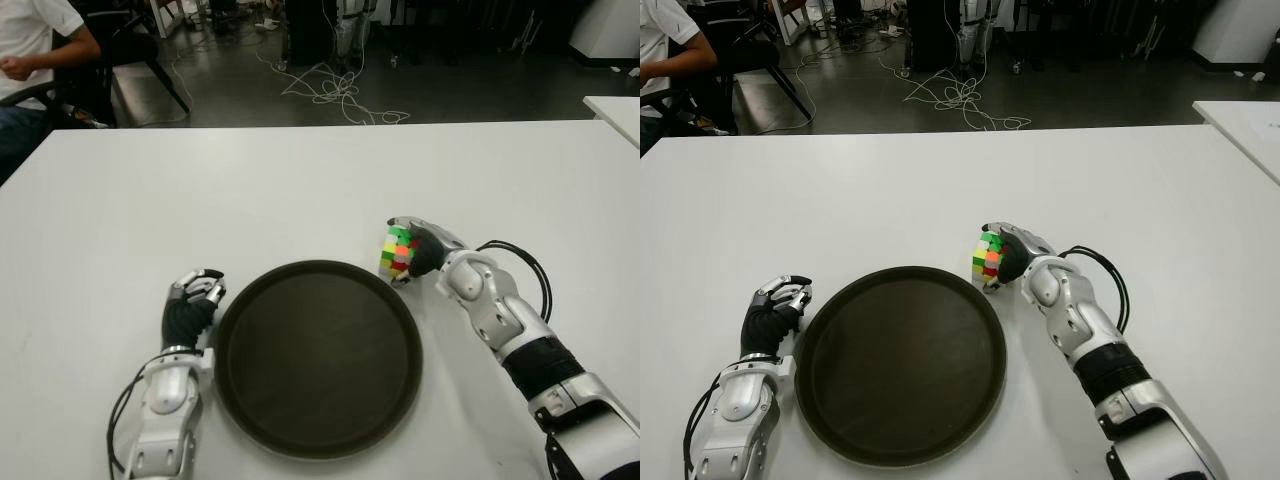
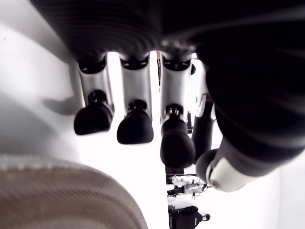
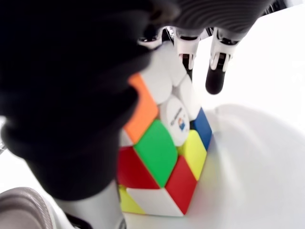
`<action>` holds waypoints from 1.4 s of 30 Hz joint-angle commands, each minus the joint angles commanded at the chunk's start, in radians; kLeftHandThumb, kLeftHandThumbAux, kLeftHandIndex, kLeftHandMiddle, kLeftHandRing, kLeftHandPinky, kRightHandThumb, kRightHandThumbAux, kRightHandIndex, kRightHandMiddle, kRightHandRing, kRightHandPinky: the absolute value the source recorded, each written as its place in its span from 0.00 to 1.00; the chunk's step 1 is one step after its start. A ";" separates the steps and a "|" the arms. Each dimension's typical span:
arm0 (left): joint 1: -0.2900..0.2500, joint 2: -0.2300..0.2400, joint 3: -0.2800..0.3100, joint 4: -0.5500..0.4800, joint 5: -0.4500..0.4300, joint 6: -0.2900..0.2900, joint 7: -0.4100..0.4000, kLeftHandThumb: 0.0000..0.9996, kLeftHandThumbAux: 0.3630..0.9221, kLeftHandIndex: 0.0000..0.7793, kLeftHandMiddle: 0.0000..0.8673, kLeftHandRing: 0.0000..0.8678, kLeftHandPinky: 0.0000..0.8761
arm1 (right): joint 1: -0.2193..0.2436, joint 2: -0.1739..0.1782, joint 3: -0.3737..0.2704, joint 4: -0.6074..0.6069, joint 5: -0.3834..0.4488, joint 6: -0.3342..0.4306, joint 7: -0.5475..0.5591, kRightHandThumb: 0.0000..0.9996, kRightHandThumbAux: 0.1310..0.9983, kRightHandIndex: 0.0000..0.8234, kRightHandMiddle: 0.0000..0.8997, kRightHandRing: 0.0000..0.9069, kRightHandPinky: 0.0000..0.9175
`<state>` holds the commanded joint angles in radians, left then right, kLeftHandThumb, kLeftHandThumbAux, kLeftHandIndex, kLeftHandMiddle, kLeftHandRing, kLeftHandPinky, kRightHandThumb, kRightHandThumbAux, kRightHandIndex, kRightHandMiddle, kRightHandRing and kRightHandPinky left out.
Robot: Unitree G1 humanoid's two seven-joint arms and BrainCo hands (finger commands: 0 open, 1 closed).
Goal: Pick up the Rubik's Cube and put it in the plate
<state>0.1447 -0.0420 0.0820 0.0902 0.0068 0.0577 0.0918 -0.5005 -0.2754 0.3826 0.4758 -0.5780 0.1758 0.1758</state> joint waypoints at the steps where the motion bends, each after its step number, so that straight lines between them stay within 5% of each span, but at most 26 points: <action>1: 0.000 0.000 0.000 0.000 0.000 0.000 0.000 0.71 0.61 0.57 0.92 0.93 0.91 | -0.001 -0.001 0.001 0.000 -0.001 0.001 0.001 0.00 0.89 0.05 0.14 0.16 0.16; 13: 0.002 -0.002 -0.001 -0.001 -0.002 -0.011 -0.002 0.71 0.61 0.57 0.92 0.94 0.92 | -0.020 0.001 0.029 0.033 -0.030 0.021 -0.001 0.00 0.82 0.03 0.14 0.16 0.11; 42: 0.004 0.000 -0.001 0.015 -0.011 -0.036 -0.004 0.71 0.61 0.57 0.92 0.94 0.91 | -0.039 -0.012 0.056 0.095 -0.040 -0.053 -0.005 0.00 0.84 0.05 0.14 0.16 0.13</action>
<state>0.1482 -0.0418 0.0810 0.1048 -0.0039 0.0213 0.0873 -0.5397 -0.2879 0.4390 0.5708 -0.6176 0.1231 0.1704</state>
